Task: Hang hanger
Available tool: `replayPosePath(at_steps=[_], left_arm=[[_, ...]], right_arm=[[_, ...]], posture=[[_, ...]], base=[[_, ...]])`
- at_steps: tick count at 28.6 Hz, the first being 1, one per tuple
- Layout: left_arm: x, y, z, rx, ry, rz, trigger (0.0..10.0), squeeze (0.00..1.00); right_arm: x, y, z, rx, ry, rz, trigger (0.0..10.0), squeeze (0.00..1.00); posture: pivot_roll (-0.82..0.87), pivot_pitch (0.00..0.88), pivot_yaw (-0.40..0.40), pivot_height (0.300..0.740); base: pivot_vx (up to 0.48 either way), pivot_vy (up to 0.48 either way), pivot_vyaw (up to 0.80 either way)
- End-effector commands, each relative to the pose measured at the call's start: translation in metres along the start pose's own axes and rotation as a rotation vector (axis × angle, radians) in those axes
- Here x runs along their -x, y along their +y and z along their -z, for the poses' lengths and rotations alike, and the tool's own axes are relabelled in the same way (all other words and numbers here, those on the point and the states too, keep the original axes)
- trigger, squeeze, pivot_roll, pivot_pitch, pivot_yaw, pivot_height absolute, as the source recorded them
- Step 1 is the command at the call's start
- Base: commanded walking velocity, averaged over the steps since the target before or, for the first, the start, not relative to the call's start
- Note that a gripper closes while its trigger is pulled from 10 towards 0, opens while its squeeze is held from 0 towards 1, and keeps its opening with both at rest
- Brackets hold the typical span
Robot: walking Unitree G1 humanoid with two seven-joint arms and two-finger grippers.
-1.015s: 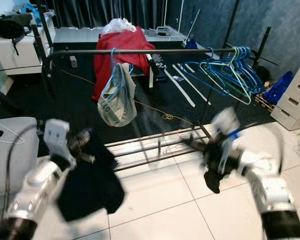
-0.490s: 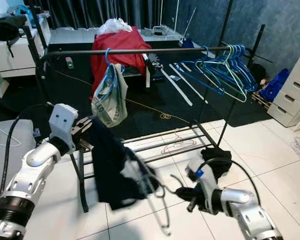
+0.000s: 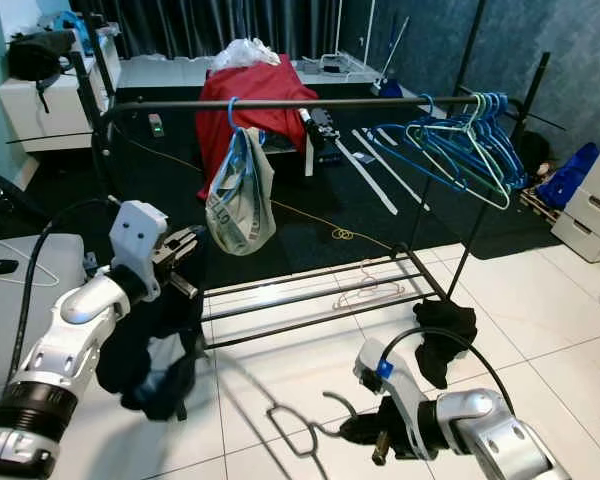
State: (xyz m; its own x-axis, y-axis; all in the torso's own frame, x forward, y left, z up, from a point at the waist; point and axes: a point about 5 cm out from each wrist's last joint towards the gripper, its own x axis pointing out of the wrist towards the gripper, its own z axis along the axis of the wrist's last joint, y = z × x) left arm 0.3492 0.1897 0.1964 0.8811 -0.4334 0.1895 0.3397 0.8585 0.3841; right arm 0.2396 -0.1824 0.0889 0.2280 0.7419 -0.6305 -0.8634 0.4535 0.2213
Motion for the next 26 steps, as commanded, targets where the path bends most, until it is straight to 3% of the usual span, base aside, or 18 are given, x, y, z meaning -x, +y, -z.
replayPosePath(at_steps=[1, 11, 16, 23, 26], left_arm=[[-0.007, 0.001, -0.010, 0.001, -0.047, -0.006, 0.0, 0.00], [-0.010, 0.003, -0.017, 0.059, -0.081, -0.016, 0.0, 0.00], [-0.010, 0.010, -0.021, 0.149, -0.112, -0.081, 0.0, 0.00], [-0.010, 0.014, -0.020, 0.164, -0.119, -0.106, 0.0, 0.00], [-0.010, 0.022, -0.015, 0.144, -0.090, -0.169, 0.0, 0.00]], right_arm=[[0.001, -0.001, 0.007, -0.017, 0.054, 0.026, 10.0, 0.00], [-0.004, -0.012, 0.006, -0.052, 0.031, 0.131, 10.0, 0.00], [-0.008, -0.019, 0.015, -0.116, 0.052, 0.259, 10.0, 0.00], [-0.013, -0.017, 0.016, -0.130, 0.047, 0.259, 10.0, 0.00], [-0.014, -0.009, 0.019, -0.108, 0.083, 0.186, 10.0, 0.00]], posture=[[-0.10, 0.043, -0.043, 0.740], [-0.10, 0.037, -0.041, 0.740], [-0.10, 0.044, -0.044, 0.740], [-0.10, 0.051, -0.043, 0.740], [-0.10, 0.052, -0.041, 0.740]], base=[[0.000, 0.000, 0.00], [0.000, 0.000, 0.00], [0.000, 0.000, 0.00], [0.000, 0.000, 0.00], [0.000, 0.000, 0.00]])
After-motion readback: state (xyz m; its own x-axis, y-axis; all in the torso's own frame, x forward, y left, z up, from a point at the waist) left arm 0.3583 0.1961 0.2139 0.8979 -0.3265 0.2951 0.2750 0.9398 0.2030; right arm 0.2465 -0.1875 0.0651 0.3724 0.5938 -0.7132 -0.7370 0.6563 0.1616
